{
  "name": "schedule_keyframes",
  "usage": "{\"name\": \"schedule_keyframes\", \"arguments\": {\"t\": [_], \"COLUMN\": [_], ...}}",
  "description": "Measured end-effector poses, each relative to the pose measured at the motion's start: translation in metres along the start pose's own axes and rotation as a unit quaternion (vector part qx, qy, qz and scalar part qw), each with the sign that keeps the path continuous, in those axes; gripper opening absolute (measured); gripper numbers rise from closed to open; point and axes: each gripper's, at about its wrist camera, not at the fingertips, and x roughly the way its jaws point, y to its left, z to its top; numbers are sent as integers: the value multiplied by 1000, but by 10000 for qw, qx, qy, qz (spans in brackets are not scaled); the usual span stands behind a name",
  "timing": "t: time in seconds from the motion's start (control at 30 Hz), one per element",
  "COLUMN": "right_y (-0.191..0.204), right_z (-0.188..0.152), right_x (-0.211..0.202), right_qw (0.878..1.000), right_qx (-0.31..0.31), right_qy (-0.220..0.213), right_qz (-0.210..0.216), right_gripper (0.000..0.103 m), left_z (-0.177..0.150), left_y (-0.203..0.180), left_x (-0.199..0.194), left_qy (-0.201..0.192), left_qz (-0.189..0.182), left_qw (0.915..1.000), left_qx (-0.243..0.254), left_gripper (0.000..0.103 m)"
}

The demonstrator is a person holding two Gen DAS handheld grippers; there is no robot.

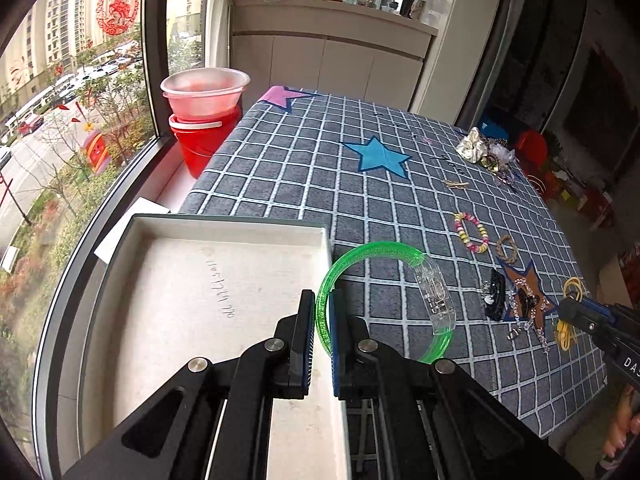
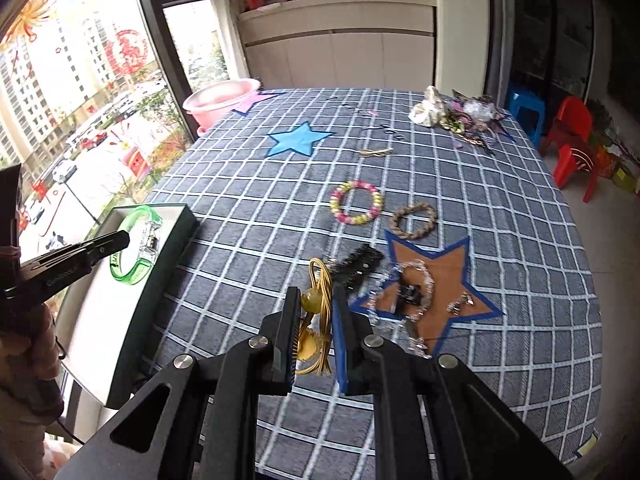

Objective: Organize jewelry
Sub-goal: 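Carry the green bangle with the left tool while the right tool carries the yellow bracelet to the white box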

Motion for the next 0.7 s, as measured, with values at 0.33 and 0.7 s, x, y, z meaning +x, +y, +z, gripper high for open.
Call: {"name": "schedule_keyframes", "arguments": {"t": [0.33,0.7], "right_y": [119,181], "right_z": [37,69], "right_x": [54,151], "right_qw": [9923,9843], "right_qx": [-865,-1020], "right_qy": [251,816], "right_qz": [855,1189], "right_gripper": [16,16], "left_z": [-11,1], "left_y": [69,96], "left_x": [20,58], "left_qy": [138,433], "left_qz": [633,993], "left_qw": [9970,9935], "left_qx": [-430,-356], "left_gripper": [14,14]}}
